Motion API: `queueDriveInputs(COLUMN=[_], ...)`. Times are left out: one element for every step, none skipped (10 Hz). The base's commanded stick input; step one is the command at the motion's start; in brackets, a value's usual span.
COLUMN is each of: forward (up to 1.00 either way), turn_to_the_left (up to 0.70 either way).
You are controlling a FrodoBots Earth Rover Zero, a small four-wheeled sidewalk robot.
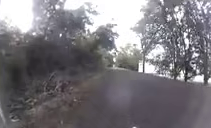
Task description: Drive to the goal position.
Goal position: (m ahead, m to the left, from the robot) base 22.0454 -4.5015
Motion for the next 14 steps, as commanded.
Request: queueDriveInputs(forward=[0.70, 0.70, 0.70, 0.70, 0.70, 0.70, 0.70, 0.70, 0.70, 0.70, 0.70, 0.70, 0.70, 0.70], turn_to_the_left=[0.00, 0.00, 0.00, 0.00, 0.00, 0.00, 0.00, 0.00, 0.00, 0.00, 0.00, 0.00, 0.00, 0.00])
